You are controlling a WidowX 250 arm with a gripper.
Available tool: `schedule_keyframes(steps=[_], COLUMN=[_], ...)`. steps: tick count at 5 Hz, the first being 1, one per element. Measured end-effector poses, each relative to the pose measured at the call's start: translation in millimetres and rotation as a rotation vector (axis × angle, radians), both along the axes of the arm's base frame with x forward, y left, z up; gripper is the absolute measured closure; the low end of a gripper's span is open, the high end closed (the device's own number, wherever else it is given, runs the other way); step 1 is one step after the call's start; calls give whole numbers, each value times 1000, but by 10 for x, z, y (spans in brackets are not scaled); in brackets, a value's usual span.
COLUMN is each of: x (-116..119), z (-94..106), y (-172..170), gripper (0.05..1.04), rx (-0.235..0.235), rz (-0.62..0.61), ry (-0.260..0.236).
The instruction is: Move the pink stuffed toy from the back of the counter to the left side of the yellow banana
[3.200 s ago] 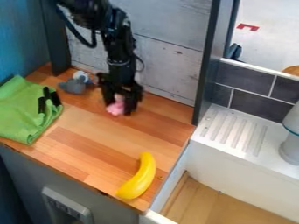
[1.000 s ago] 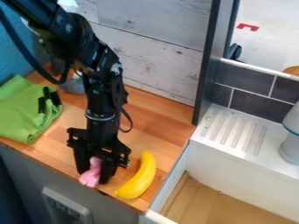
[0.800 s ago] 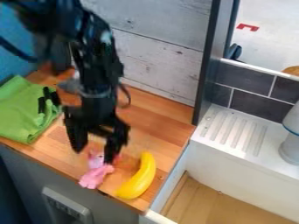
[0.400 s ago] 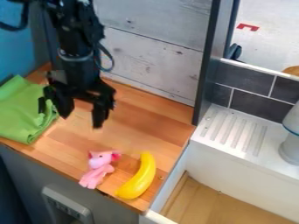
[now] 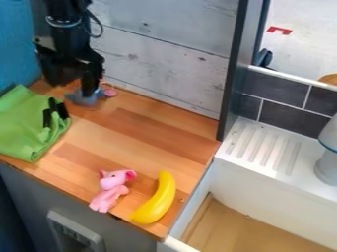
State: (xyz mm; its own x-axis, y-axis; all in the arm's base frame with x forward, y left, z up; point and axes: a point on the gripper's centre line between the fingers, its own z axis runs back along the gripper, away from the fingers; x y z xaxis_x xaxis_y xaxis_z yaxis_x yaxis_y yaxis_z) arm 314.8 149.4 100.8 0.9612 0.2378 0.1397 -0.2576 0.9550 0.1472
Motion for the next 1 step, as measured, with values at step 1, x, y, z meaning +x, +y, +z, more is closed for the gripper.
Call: schedule_keyframes(steps=[1], x=[234], z=[-106], y=[281], gripper=[82], rx=[-16], rz=[-14], ry=[79])
